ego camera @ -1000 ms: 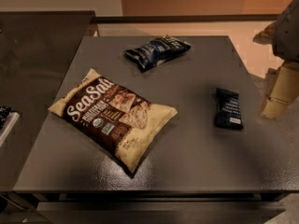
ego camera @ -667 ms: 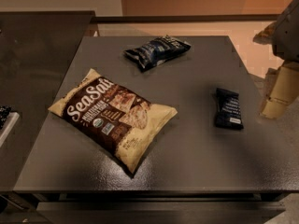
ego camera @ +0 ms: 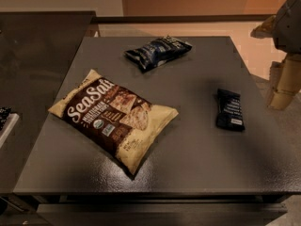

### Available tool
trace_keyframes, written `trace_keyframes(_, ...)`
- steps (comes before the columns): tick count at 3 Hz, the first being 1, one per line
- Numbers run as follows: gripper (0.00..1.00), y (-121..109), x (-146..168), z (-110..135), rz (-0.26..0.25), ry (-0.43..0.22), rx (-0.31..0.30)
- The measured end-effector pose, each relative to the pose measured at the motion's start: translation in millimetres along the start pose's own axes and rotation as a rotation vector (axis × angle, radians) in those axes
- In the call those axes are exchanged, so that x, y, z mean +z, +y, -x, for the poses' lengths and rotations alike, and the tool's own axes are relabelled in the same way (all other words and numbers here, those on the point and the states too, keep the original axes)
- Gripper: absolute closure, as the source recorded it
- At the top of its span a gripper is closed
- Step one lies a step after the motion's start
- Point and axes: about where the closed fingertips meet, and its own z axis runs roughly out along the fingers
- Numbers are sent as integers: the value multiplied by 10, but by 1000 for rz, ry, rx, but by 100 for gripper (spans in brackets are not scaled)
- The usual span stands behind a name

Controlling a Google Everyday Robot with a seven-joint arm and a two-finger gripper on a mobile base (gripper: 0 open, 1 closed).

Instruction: Move rxbar blueberry near blue chip bag

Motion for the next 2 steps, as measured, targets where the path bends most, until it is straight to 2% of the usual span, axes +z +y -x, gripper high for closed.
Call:
trace_keyframes(1,0,-183,139,-41,25,7,-92)
trace_keyframes(2,0,-268,305,-59,51,11,-179)
